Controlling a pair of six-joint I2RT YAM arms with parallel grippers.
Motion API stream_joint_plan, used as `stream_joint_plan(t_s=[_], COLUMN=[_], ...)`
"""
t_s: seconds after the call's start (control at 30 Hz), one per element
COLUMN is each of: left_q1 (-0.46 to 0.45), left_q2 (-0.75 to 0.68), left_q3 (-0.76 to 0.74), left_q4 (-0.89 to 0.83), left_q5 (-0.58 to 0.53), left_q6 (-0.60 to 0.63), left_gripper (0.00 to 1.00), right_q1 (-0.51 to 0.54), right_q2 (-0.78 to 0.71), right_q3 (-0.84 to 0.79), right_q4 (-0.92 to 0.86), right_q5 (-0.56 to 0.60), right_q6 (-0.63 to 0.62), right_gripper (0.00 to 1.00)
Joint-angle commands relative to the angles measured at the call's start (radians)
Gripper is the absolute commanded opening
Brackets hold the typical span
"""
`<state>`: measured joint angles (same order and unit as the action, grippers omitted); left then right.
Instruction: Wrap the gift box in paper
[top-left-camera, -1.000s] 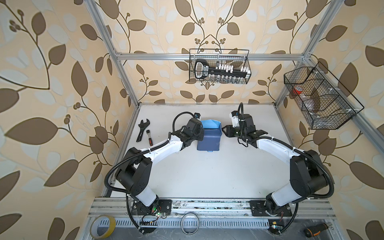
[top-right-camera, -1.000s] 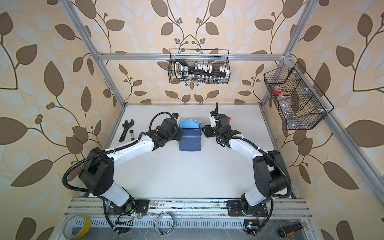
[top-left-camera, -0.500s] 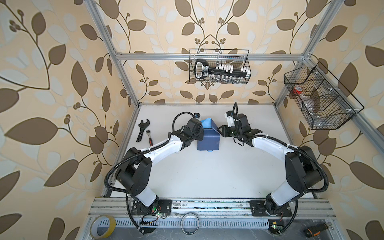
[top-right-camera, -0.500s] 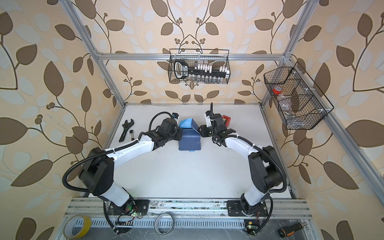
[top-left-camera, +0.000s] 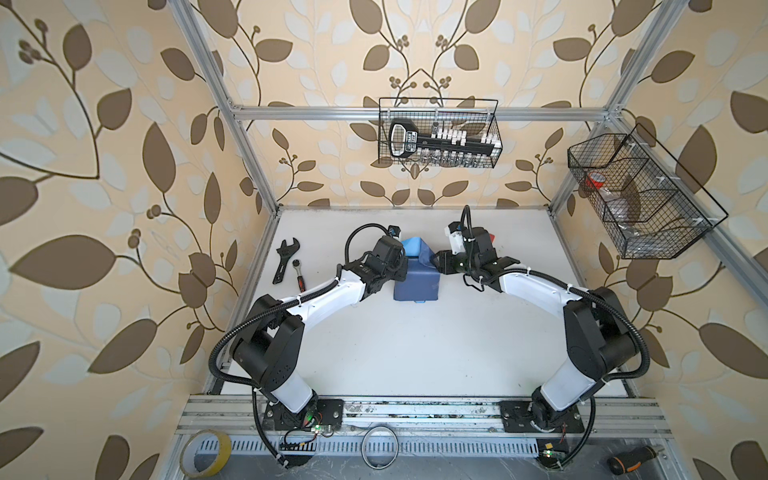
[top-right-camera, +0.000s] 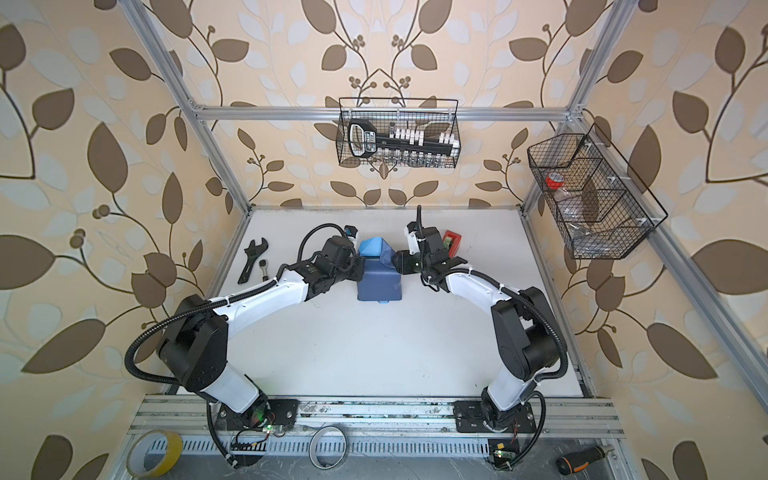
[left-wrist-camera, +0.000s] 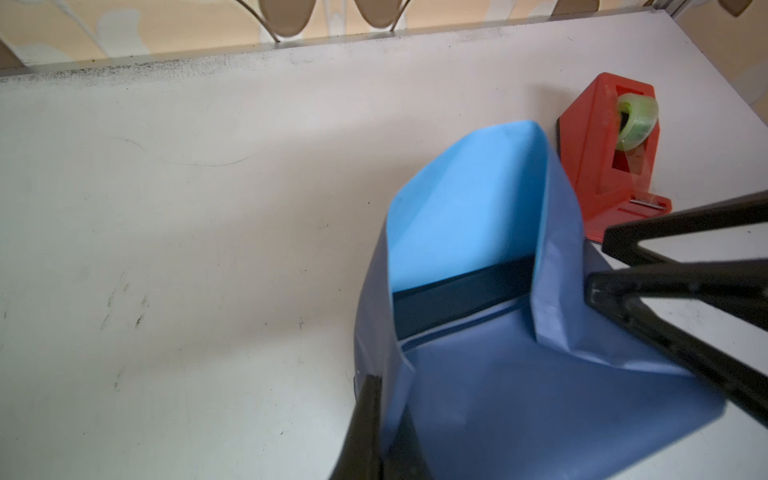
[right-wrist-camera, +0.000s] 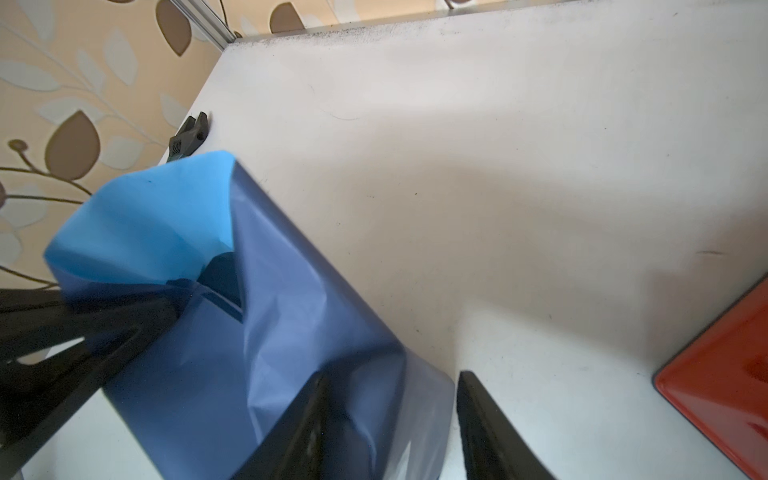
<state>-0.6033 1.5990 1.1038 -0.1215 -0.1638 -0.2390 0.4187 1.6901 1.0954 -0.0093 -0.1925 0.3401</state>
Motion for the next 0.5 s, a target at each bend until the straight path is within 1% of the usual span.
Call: stream_joint_plan(t_s=[0.0, 0.23, 0.27, 0.3, 0.37, 0.47], left_q1=[-0.009, -0.009, -0.010, -0.010, -0.009, -0.010], left_q2=[-0.007, -0.020, -0.020, -0.022, -0.025, -0.048], left_q3=[0.005, 0.006, 0.008, 0.010, 0.020, 0.040], left_q4=[0.013, 0.019, 0.022, 0.023, 0.022, -0.001], left_q5=[0.018, 0.030, 0.034, 0.036, 0.044, 0.051], left_q6=[0.001, -0.008, -0.010, -0.012, -0.017, -0.021], left_gripper=[0.00, 0.00, 0.01, 0.06, 0.21, 0.35], right_q1=[0.002, -0.003, -0.003, -0.003, -0.004, -0.004], right_q2=[0.040, 0.031, 0.030, 0.028, 0.024, 0.018], right_q3=[0.030, -0.038, -0.052, -0.064, -0.086, -0.105], right_q4=[-0.015, 0.007, 0.017, 0.028, 0.039, 0.050], right_q5=[-0.015, -0.002, -0.003, -0.004, -0.003, -0.003], right_q6=[-0.012, -0.004, 0.000, 0.003, 0.007, 0.007], right_gripper=[0.52, 0.54, 0.53, 0.53, 0.52, 0.51])
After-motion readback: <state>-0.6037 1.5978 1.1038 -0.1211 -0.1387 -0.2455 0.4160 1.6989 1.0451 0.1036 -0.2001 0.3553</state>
